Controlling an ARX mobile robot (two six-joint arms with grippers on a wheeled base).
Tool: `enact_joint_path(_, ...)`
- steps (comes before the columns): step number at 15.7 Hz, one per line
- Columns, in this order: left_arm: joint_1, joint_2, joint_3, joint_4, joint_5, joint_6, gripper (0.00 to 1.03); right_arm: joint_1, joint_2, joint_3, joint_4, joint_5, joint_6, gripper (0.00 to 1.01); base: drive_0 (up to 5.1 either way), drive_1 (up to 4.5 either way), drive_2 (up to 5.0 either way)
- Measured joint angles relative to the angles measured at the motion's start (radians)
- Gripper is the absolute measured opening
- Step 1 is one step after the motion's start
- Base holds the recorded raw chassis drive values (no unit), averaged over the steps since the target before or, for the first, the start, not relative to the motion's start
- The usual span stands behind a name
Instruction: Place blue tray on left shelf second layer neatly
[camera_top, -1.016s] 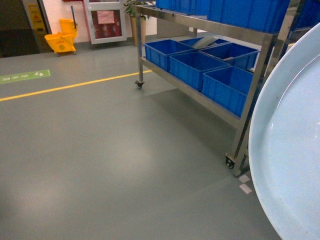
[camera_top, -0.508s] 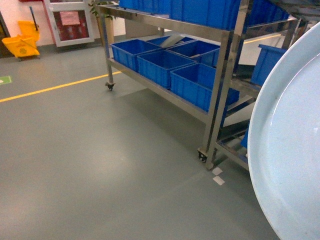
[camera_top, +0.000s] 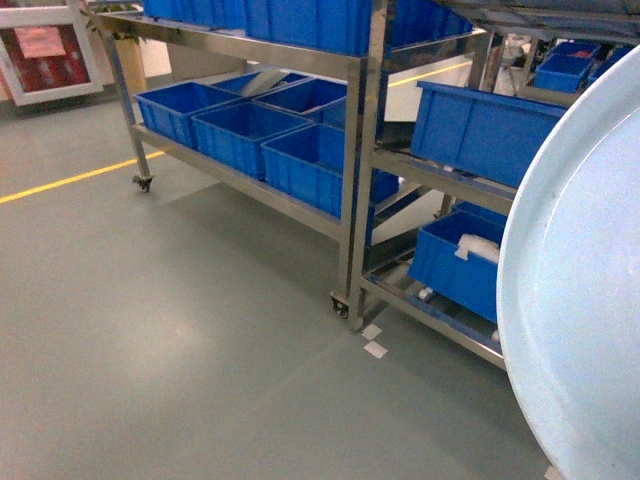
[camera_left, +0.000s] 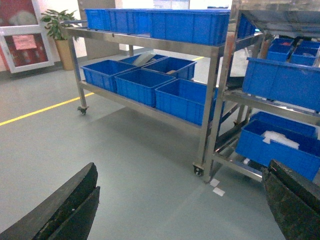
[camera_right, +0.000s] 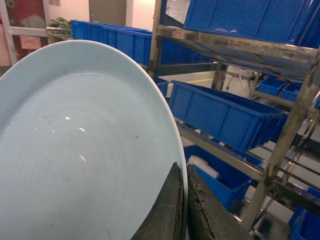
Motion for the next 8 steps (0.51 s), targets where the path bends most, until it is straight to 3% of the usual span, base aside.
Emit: enact_joint_path(8,0.0,0.0,0.0,0.0,0.0,0.0,0.98,0.0,0.0,0.0,0.0,0.0,0.0,0.02,-1.5,-1.49,-1.5)
